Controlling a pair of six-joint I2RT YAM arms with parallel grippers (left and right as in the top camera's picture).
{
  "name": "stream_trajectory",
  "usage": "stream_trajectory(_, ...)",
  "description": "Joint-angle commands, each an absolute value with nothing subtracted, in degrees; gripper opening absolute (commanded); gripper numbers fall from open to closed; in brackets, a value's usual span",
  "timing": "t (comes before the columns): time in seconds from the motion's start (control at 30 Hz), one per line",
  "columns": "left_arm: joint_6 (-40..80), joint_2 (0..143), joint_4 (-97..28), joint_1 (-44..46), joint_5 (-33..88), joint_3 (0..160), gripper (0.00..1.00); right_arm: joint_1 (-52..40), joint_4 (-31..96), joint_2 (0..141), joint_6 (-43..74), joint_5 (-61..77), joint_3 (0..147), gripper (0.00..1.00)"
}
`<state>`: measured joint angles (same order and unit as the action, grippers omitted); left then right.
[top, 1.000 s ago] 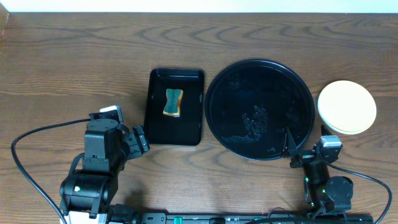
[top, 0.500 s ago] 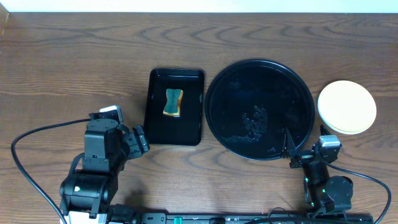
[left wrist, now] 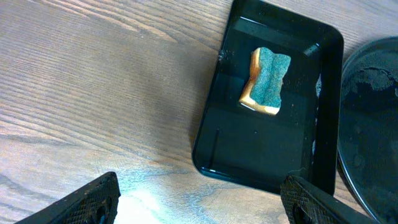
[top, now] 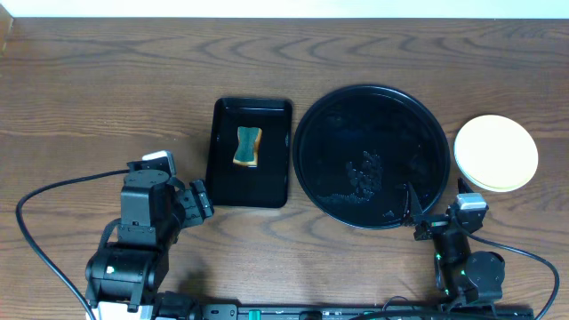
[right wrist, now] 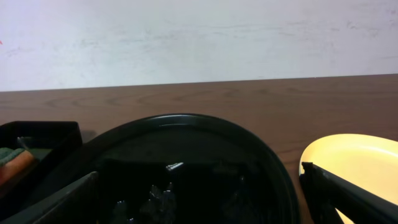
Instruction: Clean dirty plates on tray and stack at the side
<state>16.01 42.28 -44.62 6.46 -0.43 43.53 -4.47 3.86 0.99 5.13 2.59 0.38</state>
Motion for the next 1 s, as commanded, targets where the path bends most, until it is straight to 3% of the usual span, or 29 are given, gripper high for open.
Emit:
stream_trajectory(0.0, 14.2, 41.6, -45.8, 6.4, -2.8, 43.1, 0.84, -5.0, 4.1, 1.0, 4.2, 3.0, 0.3, 0.99)
stream_trajectory(0.23, 11.3, 30.0, -39.8, 5.2, -3.6, 33.7, 0.84, -5.0, 4.1, 1.0, 4.2, 3.0, 0.3, 0.99)
stream_trajectory(0.7, 11.9, 0.2, 2.7, 0.6, -3.5, 0.2, 0.84, -5.0, 4.1, 1.0, 4.2, 3.0, 0.3, 0.99)
stream_trajectory(0.87, 5.5, 0.1, 2.8, 0.4, -0.6, 0.2, 0.84, -5.0, 4.1, 1.0, 4.2, 3.0, 0.3, 0.99)
stream_trajectory(0.97, 5.0, 0.1, -4.8, 0.4, 1.0, 0.3, 0.84, -5.0, 4.1, 1.0, 4.2, 3.1, 0.3, 0.99)
